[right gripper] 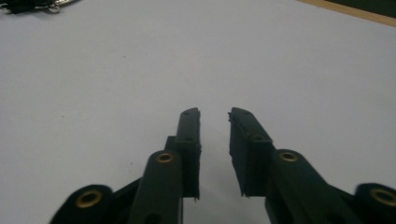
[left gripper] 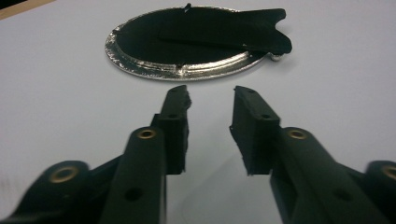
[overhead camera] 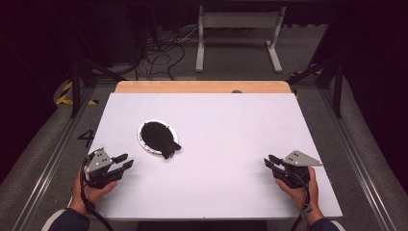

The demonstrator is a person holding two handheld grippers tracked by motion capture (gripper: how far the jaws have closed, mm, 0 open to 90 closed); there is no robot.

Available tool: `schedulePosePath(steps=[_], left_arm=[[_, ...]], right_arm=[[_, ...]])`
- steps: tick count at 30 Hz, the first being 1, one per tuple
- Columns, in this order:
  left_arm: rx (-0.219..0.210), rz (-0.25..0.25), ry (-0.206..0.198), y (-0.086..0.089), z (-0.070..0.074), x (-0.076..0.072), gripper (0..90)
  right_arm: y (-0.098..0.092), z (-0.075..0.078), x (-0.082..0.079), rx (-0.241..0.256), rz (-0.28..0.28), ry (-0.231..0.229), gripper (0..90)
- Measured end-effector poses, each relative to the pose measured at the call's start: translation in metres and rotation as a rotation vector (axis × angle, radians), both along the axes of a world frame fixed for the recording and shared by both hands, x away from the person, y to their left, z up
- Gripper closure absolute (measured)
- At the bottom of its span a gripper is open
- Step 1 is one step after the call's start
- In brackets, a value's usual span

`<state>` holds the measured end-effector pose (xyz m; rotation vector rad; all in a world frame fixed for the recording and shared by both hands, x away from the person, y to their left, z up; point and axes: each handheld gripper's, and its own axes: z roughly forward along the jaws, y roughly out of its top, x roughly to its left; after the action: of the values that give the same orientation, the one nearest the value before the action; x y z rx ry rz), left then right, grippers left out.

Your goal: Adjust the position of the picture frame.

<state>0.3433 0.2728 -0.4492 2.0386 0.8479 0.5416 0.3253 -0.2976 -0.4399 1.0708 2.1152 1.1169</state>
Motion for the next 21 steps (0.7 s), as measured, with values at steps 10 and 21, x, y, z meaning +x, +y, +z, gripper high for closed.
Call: schedulePosePath(steps=[10,21], left_arm=[[0.028,0.032,0.03,-0.005,0.002,0.031,86.9],[0.034,0.089,0.111,-0.019,-0.003,0.081,89.8]], right_arm=[[0.057,0.017,0.034,0.003,0.099,-0.024,90.0],[0.124,0.008,0.069,0.017,0.19,0.023,90.0]])
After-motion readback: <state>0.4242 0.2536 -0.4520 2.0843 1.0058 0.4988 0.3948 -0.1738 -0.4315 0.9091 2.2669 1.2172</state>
